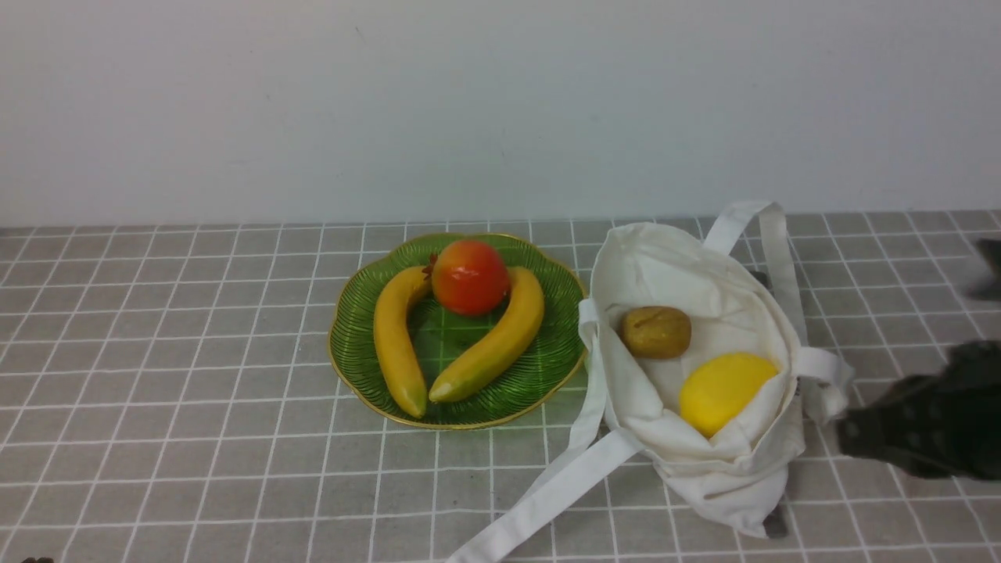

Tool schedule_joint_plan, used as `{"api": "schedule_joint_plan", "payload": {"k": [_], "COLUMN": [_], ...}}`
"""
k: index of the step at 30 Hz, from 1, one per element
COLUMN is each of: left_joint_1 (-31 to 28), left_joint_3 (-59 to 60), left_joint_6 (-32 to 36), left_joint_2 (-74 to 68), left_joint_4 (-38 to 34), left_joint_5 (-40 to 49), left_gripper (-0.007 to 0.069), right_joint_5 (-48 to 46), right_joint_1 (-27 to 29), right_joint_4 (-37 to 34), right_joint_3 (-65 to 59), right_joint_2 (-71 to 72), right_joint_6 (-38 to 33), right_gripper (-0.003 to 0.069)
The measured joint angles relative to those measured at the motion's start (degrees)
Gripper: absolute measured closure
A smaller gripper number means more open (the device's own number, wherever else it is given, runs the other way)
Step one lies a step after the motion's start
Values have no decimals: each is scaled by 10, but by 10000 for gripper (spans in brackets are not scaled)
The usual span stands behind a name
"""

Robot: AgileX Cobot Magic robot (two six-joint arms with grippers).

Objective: Take the fruit out of the bag on the grey coffee tablecloth and place them on the plate.
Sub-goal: 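Reach for the kiwi in the white bag with the right gripper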

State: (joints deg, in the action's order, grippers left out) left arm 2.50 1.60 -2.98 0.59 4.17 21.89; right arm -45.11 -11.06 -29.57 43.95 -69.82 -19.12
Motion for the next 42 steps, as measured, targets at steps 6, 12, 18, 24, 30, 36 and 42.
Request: {"api": "schedule_joint_plan", "payload": {"k": [6, 12, 18, 24, 30, 36, 42], "left_joint_1": [0, 0, 0, 0, 0, 0, 0], "left_joint_3": [0, 0, 0, 0, 0, 0, 0], "left_joint_6": [0, 0, 0, 0, 0, 0, 0], "left_joint_2": [0, 0, 0, 0, 0, 0, 0], "left_joint_4": [0, 0, 0, 0, 0, 0, 0], "left_joint_5": [0, 0, 0, 0, 0, 0, 0], "left_gripper": [631, 631, 631, 631, 631, 631, 631], "right_joint_5": [51, 68, 74, 122, 174, 202, 221], "right_joint_1": [-72, -85, -85, -85, -85, -85, -82], "right_joint_4": [-23, -3, 75, 119, 141, 146, 152], "right_joint_3": [116, 230, 291, 296, 296, 299, 305], "right_joint_2": [-149, -272, -352, -391, -429, -444, -460], "right_joint_6": [-26, 3, 67, 133, 203, 216, 216], "right_gripper": [574, 419, 167, 41, 26, 30, 44]}}
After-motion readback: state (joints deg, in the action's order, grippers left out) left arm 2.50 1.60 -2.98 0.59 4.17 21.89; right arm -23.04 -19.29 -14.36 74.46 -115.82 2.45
